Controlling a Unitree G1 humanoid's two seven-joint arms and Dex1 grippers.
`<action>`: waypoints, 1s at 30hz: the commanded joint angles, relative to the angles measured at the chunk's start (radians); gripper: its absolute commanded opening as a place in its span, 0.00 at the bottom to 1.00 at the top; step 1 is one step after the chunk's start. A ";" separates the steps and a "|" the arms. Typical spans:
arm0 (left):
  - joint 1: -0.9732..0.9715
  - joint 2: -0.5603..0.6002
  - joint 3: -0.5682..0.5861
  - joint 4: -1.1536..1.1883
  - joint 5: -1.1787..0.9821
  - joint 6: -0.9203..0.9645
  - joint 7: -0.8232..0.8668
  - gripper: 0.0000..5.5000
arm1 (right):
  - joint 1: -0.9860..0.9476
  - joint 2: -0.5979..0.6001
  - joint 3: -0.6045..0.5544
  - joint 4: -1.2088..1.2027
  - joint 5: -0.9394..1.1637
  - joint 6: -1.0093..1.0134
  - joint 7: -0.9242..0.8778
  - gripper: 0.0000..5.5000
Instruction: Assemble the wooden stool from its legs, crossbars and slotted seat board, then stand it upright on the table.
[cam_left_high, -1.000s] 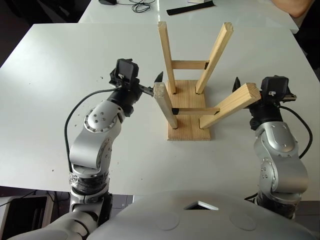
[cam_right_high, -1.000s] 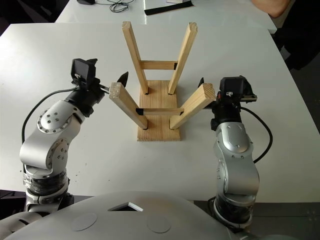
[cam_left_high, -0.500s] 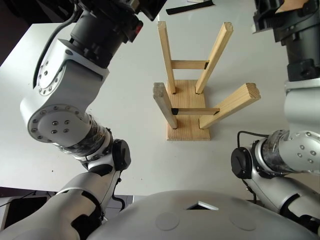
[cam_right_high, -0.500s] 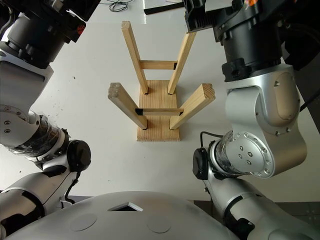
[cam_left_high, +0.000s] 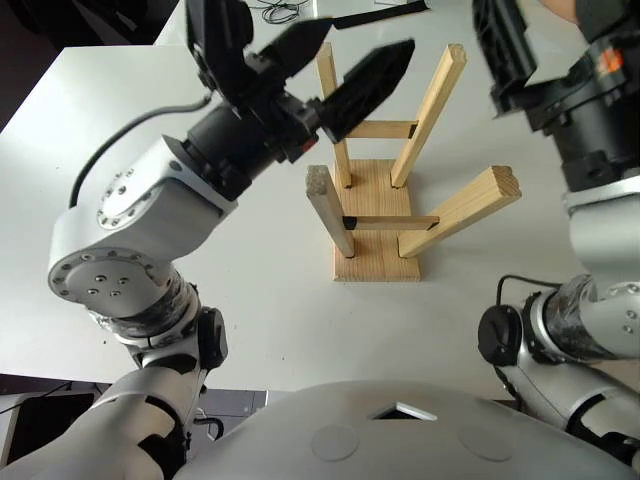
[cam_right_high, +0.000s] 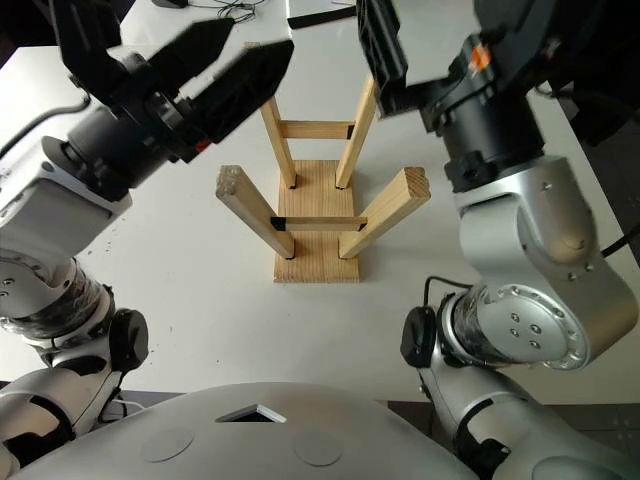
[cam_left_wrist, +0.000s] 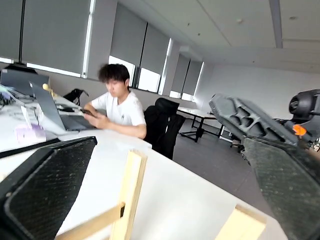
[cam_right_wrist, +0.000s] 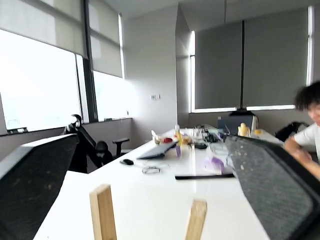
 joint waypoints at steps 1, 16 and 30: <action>0.344 0.143 -0.304 0.053 0.338 -0.112 -0.203 0.98 | 0.508 -0.102 0.285 0.175 -0.203 -0.216 0.083 0.98; -0.003 0.032 -0.070 0.181 0.050 -0.262 -0.098 0.98 | 0.231 0.001 0.057 0.078 -0.006 -0.436 -0.007 0.98; 0.248 0.298 -0.267 0.477 0.834 -0.653 -0.345 0.85 | 0.478 -0.339 -0.085 0.343 -0.134 -0.571 0.039 0.87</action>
